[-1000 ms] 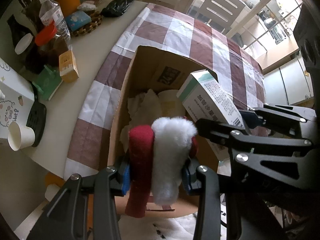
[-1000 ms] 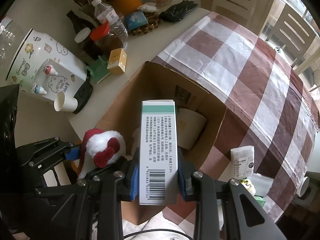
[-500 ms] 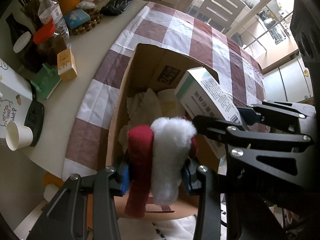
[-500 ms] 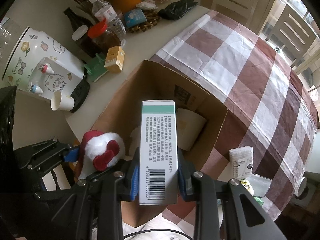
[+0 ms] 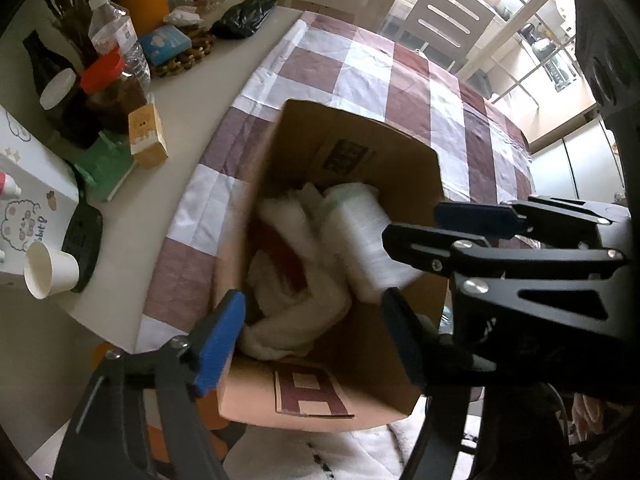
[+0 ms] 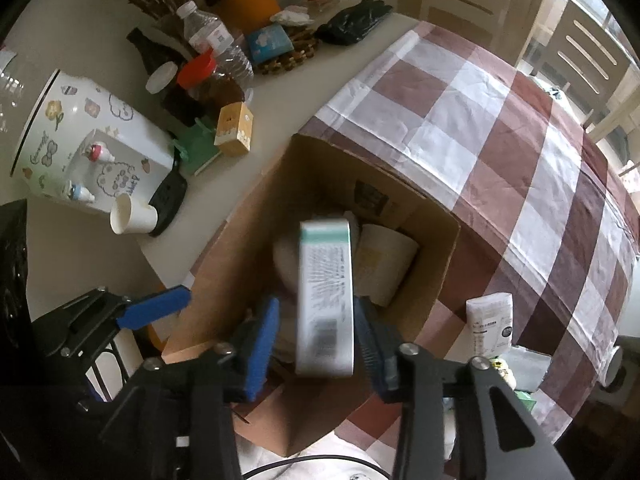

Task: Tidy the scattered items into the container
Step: 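Open both tools to drop the plush and medicine box into the box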

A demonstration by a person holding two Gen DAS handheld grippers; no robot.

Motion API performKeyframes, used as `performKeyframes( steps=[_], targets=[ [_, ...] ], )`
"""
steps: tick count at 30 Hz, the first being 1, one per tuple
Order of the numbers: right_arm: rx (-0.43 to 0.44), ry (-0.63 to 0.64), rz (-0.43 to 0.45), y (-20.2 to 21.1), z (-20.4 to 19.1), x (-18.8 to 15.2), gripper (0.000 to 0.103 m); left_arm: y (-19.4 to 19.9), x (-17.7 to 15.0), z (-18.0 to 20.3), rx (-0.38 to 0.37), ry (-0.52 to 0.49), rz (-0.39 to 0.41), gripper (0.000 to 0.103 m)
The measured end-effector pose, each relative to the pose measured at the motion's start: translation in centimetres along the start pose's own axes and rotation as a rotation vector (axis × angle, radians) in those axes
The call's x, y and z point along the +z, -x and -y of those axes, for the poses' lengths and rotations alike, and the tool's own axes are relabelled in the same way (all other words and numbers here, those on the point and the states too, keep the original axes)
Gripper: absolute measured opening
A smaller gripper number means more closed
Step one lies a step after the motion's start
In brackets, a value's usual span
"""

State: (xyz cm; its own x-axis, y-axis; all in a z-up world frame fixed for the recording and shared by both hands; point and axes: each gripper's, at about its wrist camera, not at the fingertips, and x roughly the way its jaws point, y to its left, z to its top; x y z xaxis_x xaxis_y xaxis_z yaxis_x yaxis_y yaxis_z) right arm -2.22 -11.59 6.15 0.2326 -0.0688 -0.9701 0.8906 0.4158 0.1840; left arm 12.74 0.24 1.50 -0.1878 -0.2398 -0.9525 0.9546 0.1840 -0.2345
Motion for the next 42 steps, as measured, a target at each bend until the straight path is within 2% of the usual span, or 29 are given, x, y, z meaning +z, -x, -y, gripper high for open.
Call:
performKeyframes(
  steps=[5,28,42],
  targets=[
    [-0.009,-0.016,0.020,0.7,0.4,-0.1,0.048,0.4,-0.2,0.5,-0.006,-0.014,-0.001,0.074],
    [-0.011,-0.053,0.011,1.4,2.1,-3.0,0.048,1.1,-1.5,2.6,0.003,-0.059,-0.006,0.074],
    [-0.037,-0.107,0.024,2.3,4.5,-6.7,0.048,0.8,-3.1,5.6,0.027,-0.131,-0.037,0.074]
  ],
)
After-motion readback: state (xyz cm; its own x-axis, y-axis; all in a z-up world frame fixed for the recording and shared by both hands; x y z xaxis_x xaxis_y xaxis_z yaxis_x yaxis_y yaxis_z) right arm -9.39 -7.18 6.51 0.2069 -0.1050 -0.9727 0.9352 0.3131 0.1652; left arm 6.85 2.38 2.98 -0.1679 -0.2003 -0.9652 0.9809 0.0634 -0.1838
